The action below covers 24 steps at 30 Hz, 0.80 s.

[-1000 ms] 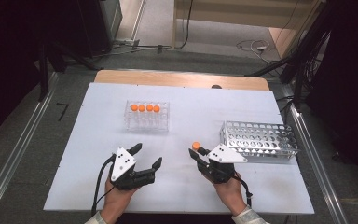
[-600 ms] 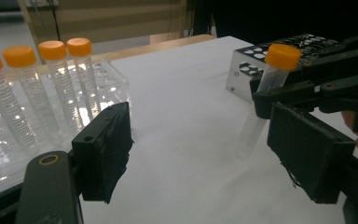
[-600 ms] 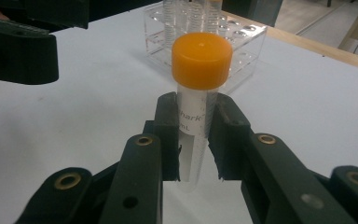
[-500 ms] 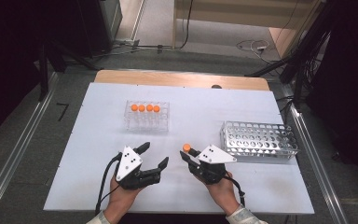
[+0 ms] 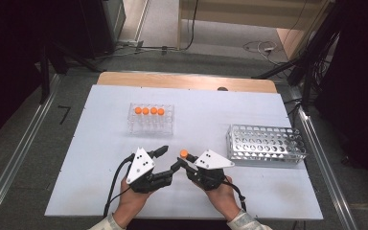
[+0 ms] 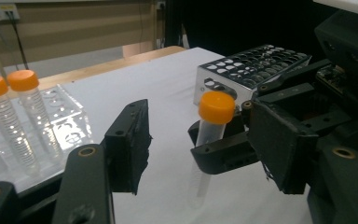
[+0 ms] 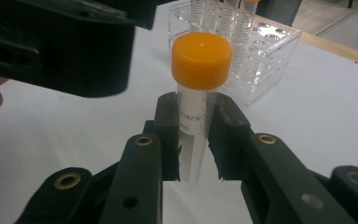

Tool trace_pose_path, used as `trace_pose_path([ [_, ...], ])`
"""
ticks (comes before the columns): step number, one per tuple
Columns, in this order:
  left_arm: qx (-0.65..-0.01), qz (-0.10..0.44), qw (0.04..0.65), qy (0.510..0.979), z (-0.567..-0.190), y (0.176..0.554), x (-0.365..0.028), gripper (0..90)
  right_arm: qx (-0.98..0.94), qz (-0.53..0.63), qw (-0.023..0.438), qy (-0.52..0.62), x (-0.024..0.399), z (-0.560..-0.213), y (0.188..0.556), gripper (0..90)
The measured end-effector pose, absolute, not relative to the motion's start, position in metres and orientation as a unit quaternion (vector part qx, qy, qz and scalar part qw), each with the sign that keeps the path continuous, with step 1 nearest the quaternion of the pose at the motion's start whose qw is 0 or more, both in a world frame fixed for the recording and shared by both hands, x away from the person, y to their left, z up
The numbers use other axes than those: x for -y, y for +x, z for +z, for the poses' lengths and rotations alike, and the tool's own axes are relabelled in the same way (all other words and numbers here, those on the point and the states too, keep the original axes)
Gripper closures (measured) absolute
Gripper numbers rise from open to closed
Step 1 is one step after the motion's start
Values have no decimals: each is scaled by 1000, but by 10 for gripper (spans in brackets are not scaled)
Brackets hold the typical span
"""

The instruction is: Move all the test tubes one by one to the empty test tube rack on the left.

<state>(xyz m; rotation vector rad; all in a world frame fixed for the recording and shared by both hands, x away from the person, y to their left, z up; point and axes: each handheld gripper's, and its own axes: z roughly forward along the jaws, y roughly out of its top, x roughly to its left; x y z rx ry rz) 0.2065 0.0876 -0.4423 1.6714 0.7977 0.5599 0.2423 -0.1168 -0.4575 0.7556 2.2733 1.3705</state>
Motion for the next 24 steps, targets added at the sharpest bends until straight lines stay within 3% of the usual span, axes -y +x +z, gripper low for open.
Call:
trace_pose_path([
  [24,-322,240,570,717,-444,210,-78,614,-812,496,178,251,107,-455,236,719],
])
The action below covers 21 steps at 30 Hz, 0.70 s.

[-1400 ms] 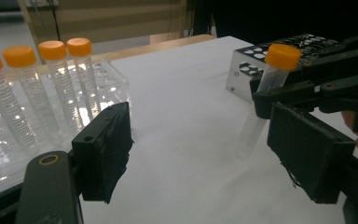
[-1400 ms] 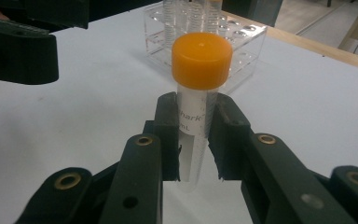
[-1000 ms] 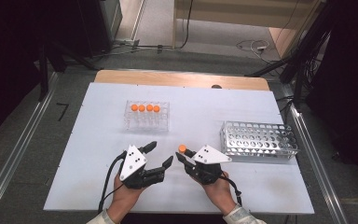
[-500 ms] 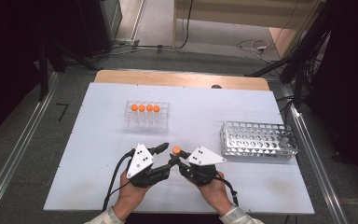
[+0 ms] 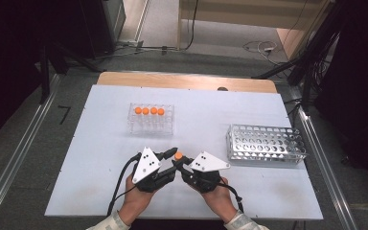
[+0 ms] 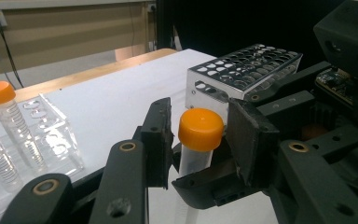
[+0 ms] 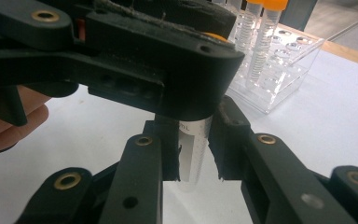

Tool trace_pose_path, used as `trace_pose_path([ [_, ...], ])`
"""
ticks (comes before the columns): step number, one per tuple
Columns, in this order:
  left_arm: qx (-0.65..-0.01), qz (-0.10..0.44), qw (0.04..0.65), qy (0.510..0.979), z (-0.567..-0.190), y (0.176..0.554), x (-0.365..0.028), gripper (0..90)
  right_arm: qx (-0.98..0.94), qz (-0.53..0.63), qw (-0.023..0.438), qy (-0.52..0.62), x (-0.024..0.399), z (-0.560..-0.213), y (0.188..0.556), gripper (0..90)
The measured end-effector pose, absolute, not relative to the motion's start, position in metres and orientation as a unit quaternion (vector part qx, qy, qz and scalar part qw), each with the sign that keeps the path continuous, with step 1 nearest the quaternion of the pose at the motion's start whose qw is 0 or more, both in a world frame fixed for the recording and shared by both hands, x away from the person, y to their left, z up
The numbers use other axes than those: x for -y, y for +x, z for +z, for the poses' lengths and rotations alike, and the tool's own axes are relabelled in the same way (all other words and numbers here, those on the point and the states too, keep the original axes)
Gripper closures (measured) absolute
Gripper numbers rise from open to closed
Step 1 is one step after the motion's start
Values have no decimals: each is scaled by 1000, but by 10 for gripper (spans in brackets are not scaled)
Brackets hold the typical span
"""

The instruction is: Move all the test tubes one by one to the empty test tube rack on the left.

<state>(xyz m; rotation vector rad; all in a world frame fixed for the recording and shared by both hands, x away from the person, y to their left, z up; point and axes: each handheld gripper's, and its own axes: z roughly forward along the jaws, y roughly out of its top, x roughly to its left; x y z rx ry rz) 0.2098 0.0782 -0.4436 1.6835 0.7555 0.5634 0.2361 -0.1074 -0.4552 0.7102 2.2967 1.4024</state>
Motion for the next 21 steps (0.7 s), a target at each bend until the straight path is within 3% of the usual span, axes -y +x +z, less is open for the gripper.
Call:
trace_pose_path([
  [21,-320,242,568,719,-445,210,-77,697,-811,497,175,253,108,-454,235,715],
])
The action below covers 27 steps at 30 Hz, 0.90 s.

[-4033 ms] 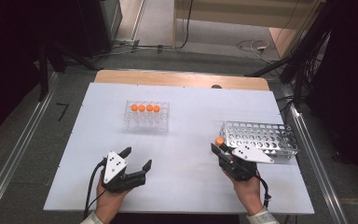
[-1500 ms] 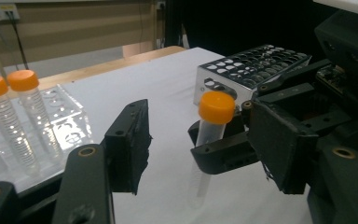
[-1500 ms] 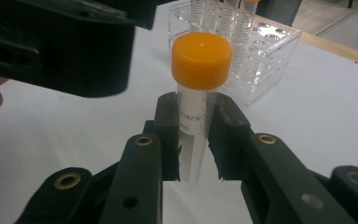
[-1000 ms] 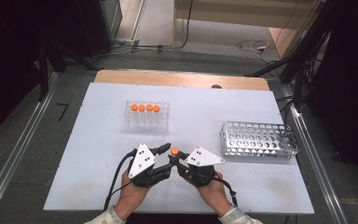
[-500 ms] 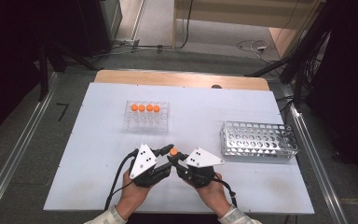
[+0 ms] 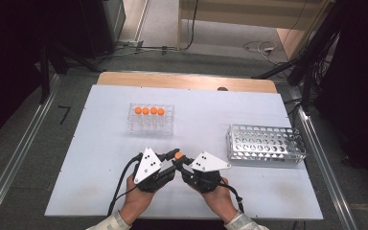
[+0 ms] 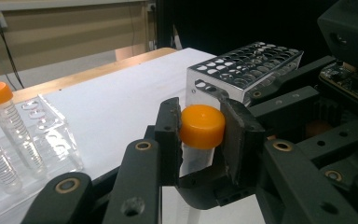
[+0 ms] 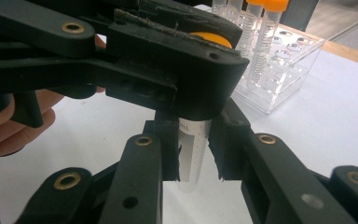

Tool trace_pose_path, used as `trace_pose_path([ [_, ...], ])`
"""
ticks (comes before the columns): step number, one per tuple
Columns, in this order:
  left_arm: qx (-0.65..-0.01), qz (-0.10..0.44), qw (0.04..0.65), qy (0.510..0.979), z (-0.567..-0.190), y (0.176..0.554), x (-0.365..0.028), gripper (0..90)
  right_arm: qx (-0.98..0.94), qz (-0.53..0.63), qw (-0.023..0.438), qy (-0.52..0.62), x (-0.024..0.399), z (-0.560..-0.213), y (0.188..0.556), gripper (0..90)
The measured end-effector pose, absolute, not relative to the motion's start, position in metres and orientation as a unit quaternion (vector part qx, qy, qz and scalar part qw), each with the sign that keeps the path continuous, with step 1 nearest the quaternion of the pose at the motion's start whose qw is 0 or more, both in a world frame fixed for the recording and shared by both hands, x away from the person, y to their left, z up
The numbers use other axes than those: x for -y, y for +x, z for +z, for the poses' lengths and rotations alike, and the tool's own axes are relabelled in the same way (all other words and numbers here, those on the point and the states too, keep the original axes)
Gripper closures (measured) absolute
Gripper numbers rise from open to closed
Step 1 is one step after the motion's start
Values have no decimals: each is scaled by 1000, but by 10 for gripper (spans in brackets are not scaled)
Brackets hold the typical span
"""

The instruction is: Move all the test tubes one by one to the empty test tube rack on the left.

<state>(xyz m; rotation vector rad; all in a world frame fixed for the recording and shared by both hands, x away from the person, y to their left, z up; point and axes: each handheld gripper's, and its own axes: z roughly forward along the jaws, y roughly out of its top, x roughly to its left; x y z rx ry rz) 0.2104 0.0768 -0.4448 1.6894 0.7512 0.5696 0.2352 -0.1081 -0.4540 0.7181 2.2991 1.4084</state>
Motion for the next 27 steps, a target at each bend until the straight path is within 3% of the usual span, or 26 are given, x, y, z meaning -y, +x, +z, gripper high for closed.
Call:
trace_pose_path([
  [3,-320,242,568,719,-445,210,-77,700,-811,499,170,254,108,-454,236,682],
  [7,-322,239,571,716,-444,211,-79,701,-812,500,155,257,110,-453,238,508],
  [13,-331,235,572,712,-443,212,-84,701,-809,501,144,271,116,-451,241,334],
  [27,-357,240,572,699,-437,216,-106,701,-798,493,160,308,163,-450,241,261],
])
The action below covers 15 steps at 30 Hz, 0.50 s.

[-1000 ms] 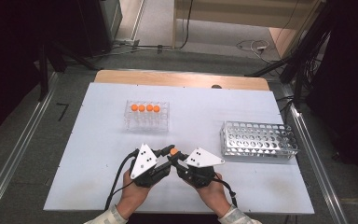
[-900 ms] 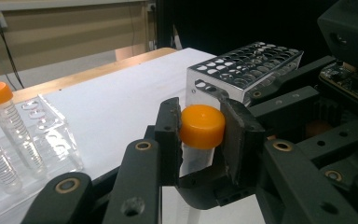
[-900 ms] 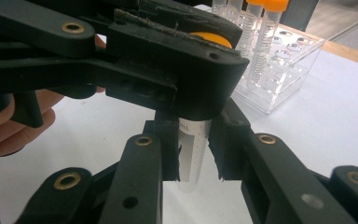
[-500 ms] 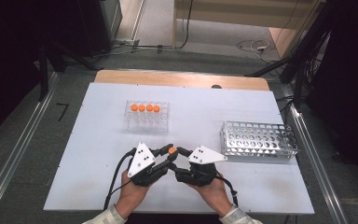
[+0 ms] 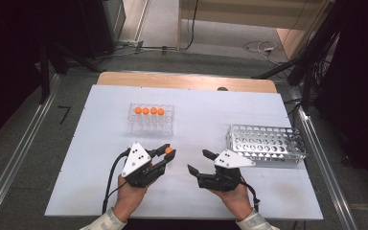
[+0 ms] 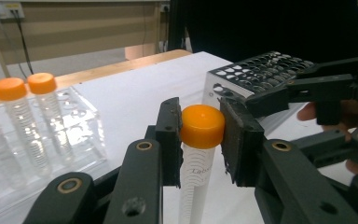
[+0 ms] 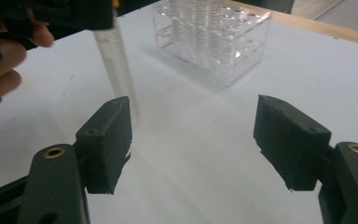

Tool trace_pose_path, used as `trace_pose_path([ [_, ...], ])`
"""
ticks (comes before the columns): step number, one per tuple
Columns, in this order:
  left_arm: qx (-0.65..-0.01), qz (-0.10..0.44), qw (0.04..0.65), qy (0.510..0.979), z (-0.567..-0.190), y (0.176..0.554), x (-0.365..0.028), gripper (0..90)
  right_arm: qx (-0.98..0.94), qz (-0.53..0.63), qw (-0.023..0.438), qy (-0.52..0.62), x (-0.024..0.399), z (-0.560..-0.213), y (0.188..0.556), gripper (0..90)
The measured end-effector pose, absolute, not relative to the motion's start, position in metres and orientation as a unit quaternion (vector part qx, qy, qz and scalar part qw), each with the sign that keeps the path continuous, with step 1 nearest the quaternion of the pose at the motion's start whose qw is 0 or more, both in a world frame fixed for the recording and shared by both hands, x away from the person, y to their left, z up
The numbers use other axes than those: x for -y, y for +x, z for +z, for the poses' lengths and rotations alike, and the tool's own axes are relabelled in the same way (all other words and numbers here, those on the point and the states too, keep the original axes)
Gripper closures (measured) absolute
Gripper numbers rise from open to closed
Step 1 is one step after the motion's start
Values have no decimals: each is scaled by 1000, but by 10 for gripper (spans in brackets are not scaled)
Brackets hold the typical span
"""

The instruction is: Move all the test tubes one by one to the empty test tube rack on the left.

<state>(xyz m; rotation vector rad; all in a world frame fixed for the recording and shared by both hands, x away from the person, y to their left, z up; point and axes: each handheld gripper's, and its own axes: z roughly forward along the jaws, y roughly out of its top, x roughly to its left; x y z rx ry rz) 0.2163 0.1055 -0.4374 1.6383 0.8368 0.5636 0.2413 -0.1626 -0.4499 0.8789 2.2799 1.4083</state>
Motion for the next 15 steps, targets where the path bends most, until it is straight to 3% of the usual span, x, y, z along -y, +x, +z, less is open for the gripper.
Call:
trace_pose_path([
  [15,-411,285,565,656,-411,232,-164,701,-767,490,202,363,231,-445,236,264],
])
